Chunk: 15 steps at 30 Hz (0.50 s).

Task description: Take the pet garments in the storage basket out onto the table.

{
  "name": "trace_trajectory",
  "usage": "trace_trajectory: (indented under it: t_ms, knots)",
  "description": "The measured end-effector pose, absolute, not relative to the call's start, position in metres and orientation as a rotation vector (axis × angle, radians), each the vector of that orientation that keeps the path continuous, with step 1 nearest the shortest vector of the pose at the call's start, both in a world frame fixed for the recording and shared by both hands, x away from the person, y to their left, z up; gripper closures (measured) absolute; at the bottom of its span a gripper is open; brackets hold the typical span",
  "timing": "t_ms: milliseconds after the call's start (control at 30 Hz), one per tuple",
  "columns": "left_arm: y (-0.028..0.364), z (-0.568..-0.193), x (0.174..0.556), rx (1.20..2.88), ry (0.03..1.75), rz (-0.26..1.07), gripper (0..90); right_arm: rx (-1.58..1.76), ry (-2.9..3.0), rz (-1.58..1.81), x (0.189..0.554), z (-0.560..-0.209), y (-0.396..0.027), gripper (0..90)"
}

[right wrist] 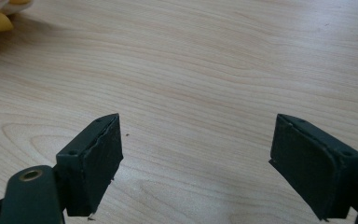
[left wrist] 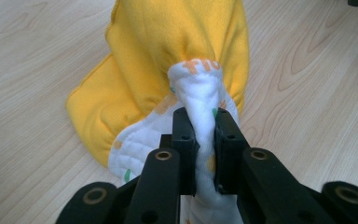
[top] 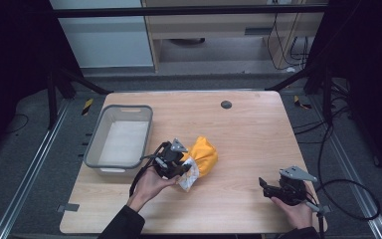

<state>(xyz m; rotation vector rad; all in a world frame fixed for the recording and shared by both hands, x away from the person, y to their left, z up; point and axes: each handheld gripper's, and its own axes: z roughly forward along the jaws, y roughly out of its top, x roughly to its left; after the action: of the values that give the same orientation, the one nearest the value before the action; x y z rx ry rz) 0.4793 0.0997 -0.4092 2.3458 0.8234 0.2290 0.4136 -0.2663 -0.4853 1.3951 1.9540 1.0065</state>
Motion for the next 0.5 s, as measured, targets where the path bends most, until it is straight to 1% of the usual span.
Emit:
trace_trajectory:
  t_ms: [500]
  knots:
    - [0.085, -0.427, 0.480, 2.376, 0.807, 0.201, 80.2, 1.390, 1.960, 1.002, 0.414, -0.486, -0.266, 16.3]
